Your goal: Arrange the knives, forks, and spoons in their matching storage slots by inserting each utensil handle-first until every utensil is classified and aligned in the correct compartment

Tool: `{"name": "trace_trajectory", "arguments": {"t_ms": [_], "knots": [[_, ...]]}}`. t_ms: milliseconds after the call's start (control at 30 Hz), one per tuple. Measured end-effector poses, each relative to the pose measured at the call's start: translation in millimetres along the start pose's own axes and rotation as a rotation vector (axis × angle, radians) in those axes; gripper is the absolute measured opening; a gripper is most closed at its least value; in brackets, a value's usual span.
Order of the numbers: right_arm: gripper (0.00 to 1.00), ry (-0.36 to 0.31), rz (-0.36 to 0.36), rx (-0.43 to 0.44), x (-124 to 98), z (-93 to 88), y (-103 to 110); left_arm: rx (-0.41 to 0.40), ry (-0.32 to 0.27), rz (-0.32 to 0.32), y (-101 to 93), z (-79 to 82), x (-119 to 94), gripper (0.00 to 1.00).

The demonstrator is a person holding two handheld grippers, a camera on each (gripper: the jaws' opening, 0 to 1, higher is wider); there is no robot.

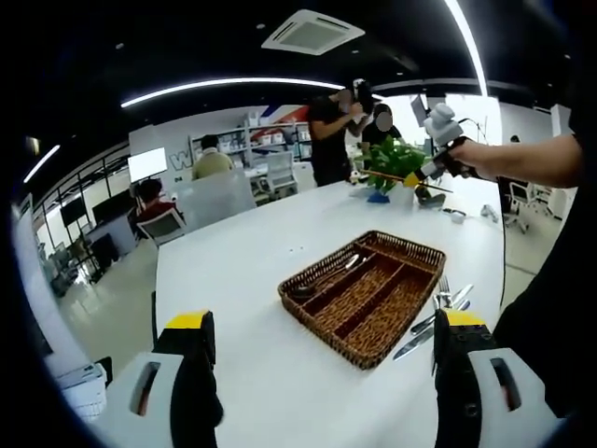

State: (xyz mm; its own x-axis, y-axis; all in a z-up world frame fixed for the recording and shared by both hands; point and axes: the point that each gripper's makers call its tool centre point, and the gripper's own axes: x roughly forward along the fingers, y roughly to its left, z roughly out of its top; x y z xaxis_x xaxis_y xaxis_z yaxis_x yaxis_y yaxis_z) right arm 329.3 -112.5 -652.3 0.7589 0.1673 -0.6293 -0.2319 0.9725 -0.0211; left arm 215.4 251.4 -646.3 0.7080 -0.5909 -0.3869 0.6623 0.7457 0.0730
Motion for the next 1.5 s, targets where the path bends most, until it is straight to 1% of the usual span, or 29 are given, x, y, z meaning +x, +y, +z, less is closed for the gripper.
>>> {"name": "trace_trajectory", "arguments": {"t_ms": [267,633,733,1033,1267,1500], "knots": [[0.02,0.01,0.0,-0.001,6,-3.0,0,-0.006,0.002,0.007,4.9,-3.5,0,0.99],[0.02,0.043,0.005,0.008,21,-23.3,1,-0.015,0.012,0.007,3.6,-7.7,1,0.99],[0.02,0.051,0.005,0.006,23,-28.6,1,-0.012,0.013,0.01,4.3,-6.6,1,0.99],[0.02,0.066,0.003,0.01,27,-37.1,0,-0.006,0.014,0.01,5.7,-4.7,2,0.99],[0.02,0.078,0.0,0.021,36,-46.3,0,-0.004,0.013,0.015,8.4,-3.5,2,0.99],[0.02,0.086,-0.004,0.033,42,-53.3,0,0.001,0.029,0.011,9.4,-7.2,3,0.99]]}}
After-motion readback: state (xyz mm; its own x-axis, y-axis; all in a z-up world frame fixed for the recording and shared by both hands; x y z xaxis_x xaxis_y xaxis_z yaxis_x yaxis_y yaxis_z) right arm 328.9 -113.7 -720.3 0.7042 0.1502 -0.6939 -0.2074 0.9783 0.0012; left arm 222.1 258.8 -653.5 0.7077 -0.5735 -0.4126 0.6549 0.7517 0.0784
